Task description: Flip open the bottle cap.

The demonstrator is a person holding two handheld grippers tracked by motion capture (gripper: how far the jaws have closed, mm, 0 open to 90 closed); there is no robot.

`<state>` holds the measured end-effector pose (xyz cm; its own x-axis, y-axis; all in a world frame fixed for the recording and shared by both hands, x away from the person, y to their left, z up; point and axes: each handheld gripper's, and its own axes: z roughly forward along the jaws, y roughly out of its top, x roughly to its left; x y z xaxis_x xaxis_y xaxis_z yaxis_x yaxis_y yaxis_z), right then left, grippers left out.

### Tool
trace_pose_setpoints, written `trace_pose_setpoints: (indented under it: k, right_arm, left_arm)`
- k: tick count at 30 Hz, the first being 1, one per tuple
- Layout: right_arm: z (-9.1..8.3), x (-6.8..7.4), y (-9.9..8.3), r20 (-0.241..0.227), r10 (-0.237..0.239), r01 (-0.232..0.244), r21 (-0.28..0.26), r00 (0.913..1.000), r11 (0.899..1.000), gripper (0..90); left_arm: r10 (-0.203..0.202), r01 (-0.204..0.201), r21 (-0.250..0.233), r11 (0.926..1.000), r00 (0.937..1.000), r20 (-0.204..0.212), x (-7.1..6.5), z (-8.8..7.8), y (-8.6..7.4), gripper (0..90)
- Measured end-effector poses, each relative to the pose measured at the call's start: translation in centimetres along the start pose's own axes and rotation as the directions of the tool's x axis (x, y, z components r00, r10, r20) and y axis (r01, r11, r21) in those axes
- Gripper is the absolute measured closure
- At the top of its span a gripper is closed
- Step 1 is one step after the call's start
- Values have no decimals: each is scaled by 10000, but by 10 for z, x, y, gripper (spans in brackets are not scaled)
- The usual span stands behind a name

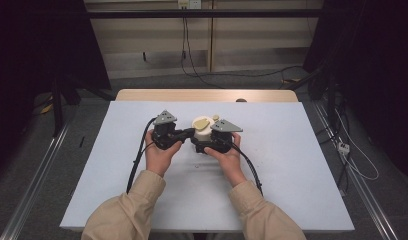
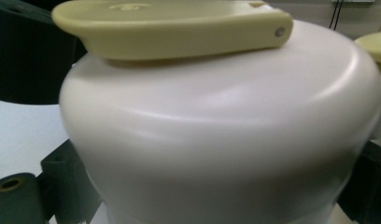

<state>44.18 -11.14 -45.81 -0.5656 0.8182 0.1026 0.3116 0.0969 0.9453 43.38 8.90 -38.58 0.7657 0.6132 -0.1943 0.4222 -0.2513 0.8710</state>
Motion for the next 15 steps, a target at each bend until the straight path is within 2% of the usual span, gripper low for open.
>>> trace_pose_setpoints:
  k: [15]
  right_arm:
    - [0,0,0,11,5,-5,24,10000,10000,64]
  left_arm:
    - [43,-42,65,10000,10000,-27,1,0,4,900]
